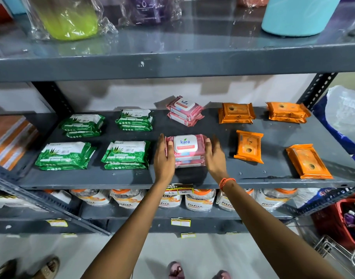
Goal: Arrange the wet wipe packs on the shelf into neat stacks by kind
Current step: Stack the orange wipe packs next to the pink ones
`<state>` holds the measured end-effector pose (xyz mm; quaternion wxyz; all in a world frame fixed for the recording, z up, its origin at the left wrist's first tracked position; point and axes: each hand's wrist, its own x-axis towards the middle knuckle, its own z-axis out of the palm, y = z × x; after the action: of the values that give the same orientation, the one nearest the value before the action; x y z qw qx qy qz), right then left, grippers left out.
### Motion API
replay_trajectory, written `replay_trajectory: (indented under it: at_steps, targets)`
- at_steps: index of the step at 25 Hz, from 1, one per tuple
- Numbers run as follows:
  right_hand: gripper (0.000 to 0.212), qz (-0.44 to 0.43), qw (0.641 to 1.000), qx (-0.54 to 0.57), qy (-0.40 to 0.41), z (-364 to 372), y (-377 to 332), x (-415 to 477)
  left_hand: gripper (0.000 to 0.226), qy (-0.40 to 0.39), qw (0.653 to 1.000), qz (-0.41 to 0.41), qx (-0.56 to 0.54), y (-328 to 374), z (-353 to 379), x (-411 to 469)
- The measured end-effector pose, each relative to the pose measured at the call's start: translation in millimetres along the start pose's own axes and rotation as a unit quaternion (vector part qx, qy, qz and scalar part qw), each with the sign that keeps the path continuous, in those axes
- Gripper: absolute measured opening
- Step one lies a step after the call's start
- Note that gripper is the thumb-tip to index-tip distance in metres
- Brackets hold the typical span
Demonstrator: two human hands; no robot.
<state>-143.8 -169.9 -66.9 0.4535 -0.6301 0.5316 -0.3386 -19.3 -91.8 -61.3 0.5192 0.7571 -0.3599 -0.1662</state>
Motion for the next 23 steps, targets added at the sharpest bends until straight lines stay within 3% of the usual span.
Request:
replay_trajectory:
  at_steps: [5, 9, 13, 15, 18, 21, 23]
  targets:
    - [0.044, -0.122, 0.983, -0.111, 0.078, -55, 1, 15, 0.053, 0.062, 0.973, 0.168, 0.148, 31, 26, -14]
    - [0.037, -0.184, 0.946, -0.231, 0.135, -116, 22, 36, 0.048, 0.098, 0.953, 0.225, 0.180, 56, 69, -35]
    - [0.042, -0.102, 0.966, -0.237, 0.020, -165, 48, 69, 0.041, 0.086, 0.949, 0.255, 0.166, 72, 116, -60]
    - [0.049, -0.081, 0.967, -0.237, -0.057, -176, 59, 87, 0.042, 0.053, 0.961, 0.234, 0.140, 75, 138, -71]
    - [0.059, -0.046, 0.964, -0.223, -0.137, -182, 62, 97, 0.044, -0.004, 0.985, 0.131, 0.116, 74, 163, -82]
    - [0.062, -0.036, 0.954, -0.250, -0.163, -183, 65, 98, 0.047, -0.061, 0.992, 0.011, 0.106, 71, 177, -82]
    - [0.063, -0.043, 0.950, -0.262, -0.162, -183, 66, 99, 0.048, -0.083, 0.990, -0.019, 0.112, 69, 183, -83]
